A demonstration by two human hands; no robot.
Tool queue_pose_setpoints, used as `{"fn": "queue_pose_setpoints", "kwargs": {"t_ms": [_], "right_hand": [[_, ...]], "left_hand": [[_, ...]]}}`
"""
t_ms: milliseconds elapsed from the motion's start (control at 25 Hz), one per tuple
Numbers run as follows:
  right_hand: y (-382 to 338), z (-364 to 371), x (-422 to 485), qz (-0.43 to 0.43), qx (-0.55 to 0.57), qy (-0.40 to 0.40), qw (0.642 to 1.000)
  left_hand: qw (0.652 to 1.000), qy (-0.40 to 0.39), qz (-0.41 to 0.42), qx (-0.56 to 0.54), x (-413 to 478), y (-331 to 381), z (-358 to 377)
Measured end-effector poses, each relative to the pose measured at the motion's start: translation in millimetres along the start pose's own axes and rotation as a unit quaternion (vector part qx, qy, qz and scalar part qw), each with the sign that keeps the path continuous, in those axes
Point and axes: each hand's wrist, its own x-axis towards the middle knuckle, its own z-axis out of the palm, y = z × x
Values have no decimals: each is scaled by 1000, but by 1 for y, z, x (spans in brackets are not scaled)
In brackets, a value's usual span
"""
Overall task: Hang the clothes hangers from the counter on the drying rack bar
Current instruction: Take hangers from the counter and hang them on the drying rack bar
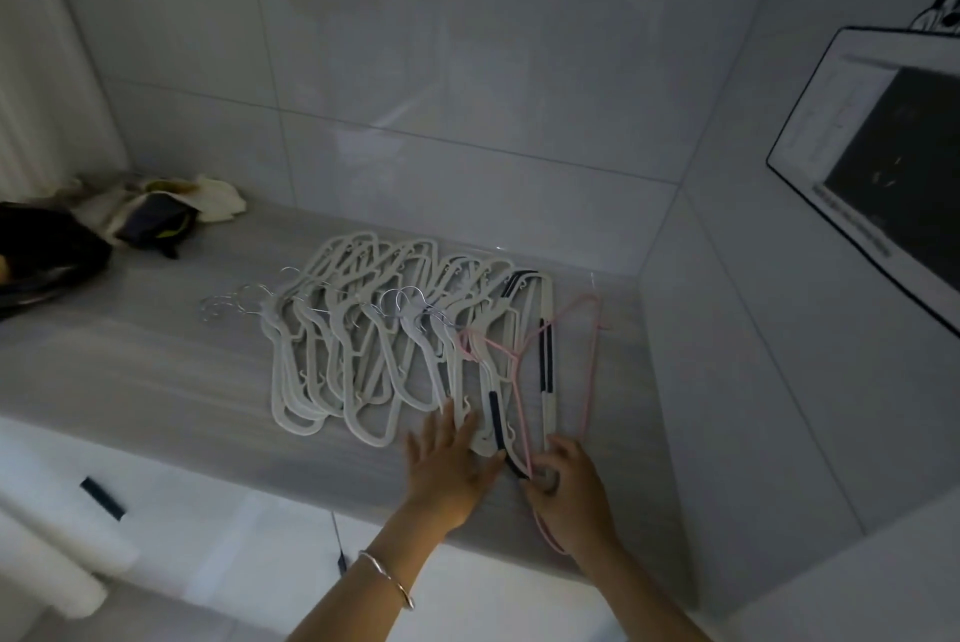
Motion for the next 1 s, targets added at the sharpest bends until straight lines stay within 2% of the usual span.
{"fn": "queue_pose_setpoints", "kwargs": {"t_ms": [80,240,320,400,520,720,840,960,1000], "right_hand": [[-5,-2,-1,15,48,17,999],[-35,-22,-2,-18,127,154,980],[-58,-41,-2,-34,197,197,960],[-80,-59,-3,-67,242,204,946],[-109,-77,-7,-121,312,158,929],[-157,-94,-34,-204,421,-14,884],[-184,-106,-71,-280,450,-91,843],[-205,-129,-126,-364,466,-172,788],[-212,-136,-144,-389,460,-189,776]], "left_hand": [[1000,-9,2,-9,0,0,-4],[998,3,-5,-55,-4,-1,-24],[995,57,-9,-82,-8,-1,-42],[983,151,3,-108,-17,-3,-68],[938,320,20,-129,-47,-9,-121],[837,542,-42,-70,-152,-29,-189],[786,605,-119,-33,-254,-25,-200],[770,620,-147,36,-380,7,-198],[770,620,-148,27,-421,21,-198]]}}
